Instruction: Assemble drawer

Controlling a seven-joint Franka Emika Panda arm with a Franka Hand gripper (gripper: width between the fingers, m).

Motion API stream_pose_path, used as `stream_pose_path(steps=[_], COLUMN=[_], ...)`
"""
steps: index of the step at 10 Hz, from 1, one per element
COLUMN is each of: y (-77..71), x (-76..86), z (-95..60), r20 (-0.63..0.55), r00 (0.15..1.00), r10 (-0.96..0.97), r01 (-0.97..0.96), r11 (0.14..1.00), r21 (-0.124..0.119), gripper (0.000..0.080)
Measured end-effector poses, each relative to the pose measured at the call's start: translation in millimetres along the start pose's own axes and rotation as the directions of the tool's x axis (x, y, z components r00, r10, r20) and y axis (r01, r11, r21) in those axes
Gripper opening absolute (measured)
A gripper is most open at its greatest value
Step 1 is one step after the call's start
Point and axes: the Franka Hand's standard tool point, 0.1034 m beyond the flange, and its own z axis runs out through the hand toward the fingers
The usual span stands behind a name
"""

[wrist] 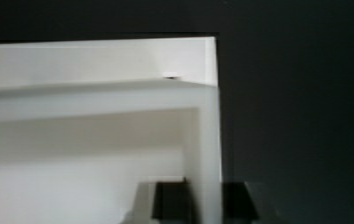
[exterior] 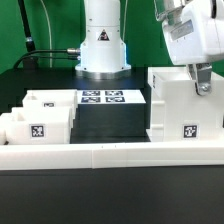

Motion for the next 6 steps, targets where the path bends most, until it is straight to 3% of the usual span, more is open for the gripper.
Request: stream_pose_path(steps=[2,3,4,5,6], y=[-0.1,-0.7,-2.5,-4.4,-6.4], x=[0.1,-0.2,-0.3,-0.5,-0.7], z=[-0.2,-0.5,-1.4,-2.3,-3.4], r20=[0.000,-0.001,-0.002,-0.003,-0.004], r00=[1.000,1.000,1.000,1.000,1.000], r10=[-0.003,-0.008,-0.010,-0.014,-0.017], r01=[0.003,0.008,0.010,0.014,0.017], r11=[1.000,1.000,1.000,1.000,1.000], r21=[0.000,0.003,0.010,0.016,0.023], gripper=[0.0054,0.0132,0.0132,0.0330,0.0469])
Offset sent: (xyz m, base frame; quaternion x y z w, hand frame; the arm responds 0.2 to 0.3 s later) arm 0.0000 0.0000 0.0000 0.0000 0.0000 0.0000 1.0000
